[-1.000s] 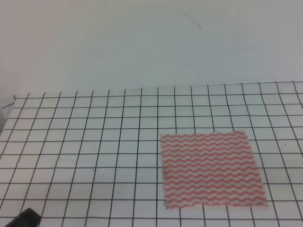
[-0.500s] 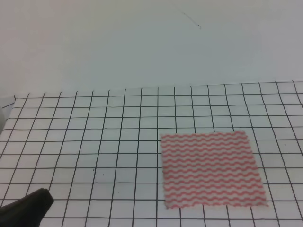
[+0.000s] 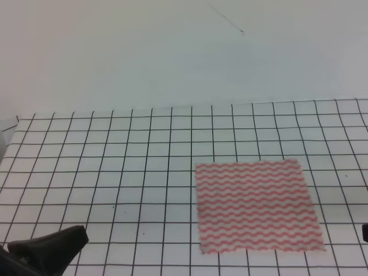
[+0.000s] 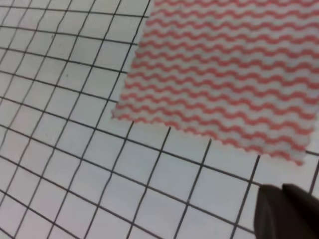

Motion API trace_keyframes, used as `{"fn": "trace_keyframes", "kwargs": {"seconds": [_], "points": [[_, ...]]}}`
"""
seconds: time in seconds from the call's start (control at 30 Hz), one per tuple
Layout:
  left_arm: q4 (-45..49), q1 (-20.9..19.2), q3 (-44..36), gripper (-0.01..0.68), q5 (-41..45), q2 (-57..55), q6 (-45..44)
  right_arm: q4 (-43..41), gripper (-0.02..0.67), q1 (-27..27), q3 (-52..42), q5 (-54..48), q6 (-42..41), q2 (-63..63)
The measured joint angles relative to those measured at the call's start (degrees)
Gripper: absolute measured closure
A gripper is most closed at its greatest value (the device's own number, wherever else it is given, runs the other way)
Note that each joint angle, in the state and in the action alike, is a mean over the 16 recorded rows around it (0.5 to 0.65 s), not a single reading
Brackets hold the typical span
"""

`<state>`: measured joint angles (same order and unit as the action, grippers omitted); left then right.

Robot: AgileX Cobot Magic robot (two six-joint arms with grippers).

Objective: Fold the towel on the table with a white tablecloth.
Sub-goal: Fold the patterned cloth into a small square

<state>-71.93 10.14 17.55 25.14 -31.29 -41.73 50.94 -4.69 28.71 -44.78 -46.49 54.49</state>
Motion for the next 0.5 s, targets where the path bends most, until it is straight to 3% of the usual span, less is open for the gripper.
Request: {"fn": "trace_keyframes", "kwargs": {"seconds": [0.23,0.5], "points": [[-0.3,0.0,0.0,0.674,0.8,-0.9,0.0,-0.3,0.485,2.6,3.6,1.4,-2.8,13.1],[-0.3,0.0,0.0,0.674,2.0,-0.9,0.0,-3.0,0.438,8.0,6.4,7.4,1.6,24.8]]}}
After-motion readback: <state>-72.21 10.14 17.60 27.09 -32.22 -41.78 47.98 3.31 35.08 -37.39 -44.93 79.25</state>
